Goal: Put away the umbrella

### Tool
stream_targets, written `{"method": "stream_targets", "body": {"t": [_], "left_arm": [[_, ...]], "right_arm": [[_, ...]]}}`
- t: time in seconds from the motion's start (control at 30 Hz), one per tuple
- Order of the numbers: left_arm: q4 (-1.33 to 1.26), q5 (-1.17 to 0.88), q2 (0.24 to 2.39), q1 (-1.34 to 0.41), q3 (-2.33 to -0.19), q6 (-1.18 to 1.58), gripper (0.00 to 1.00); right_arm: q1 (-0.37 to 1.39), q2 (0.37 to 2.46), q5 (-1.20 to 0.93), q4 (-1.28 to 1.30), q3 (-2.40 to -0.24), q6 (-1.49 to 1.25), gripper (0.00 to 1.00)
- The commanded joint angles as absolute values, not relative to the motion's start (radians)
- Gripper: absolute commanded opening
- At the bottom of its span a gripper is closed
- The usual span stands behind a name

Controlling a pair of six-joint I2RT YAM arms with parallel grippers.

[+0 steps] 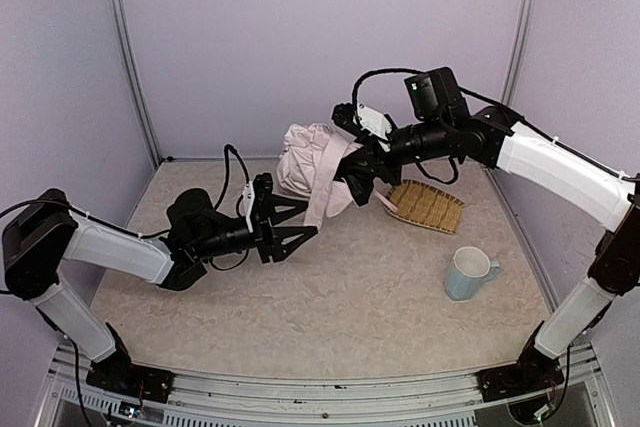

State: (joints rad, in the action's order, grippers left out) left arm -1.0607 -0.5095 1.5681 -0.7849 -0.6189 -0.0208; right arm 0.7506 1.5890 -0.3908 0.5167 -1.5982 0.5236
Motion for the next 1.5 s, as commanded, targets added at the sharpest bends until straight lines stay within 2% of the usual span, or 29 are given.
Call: {"method": "stream_targets", "body": {"t": [0.0, 0.13, 0.17, 0.27, 0.63, 0.77, 0.97, 1.1, 1.23, 1.37, 1.47], "left_arm": [[-1.059, -0.555, 1.593, -0.785, -0.676, -0.005, 0.55], [-0.976, -0.602, 1.615, -0.791, -0.725, -0.024, 0.37], [-0.958, -0.612, 1.621, -0.793, -0.736, -0.029, 0.30], [-0.922, -0.617, 1.624, -0.796, -0.748, -0.040, 0.00], [-0.915, -0.596, 1.597, -0.690, -0.623, -0.126, 0.00], [-0.892, -0.616, 1.668, -0.670, -0.680, -0.181, 0.00], [-0.849, -0.650, 1.793, -0.653, -0.816, -0.303, 0.00], [-0.992, -0.673, 1.833, -0.627, -0.830, -0.321, 0.00], [-1.155, -0.750, 1.835, -0.577, -0.825, -0.317, 0.00], [-1.157, -0.849, 1.876, -0.560, -0.897, -0.317, 0.00], [-1.231, -0.897, 1.912, -0.559, -0.907, -0.277, 0.00]], "right_arm": [[0.758, 1.582, -0.417, 0.475, -1.618, 0.529, 0.00], [0.758, 1.572, -0.415, 0.462, -1.611, 0.525, 0.00], [0.758, 1.569, -0.414, 0.460, -1.610, 0.525, 0.00], [0.758, 1.560, -0.414, 0.451, -1.606, 0.514, 0.00], [0.704, 1.500, -0.440, 0.545, -1.644, 0.466, 0.00], [0.707, 1.491, -0.592, 0.581, -1.641, 0.464, 0.00], [0.819, 1.479, -0.770, 0.625, -1.603, 0.503, 0.00], [0.911, 1.471, -0.823, 0.649, -1.531, 0.528, 0.00], [0.983, 1.486, -0.682, 0.705, -1.415, 0.509, 0.00], [1.091, 1.472, -0.454, 0.619, -1.237, 0.492, 0.00], [1.129, 1.443, -0.363, 0.523, -1.123, 0.505, 0.00]]}}
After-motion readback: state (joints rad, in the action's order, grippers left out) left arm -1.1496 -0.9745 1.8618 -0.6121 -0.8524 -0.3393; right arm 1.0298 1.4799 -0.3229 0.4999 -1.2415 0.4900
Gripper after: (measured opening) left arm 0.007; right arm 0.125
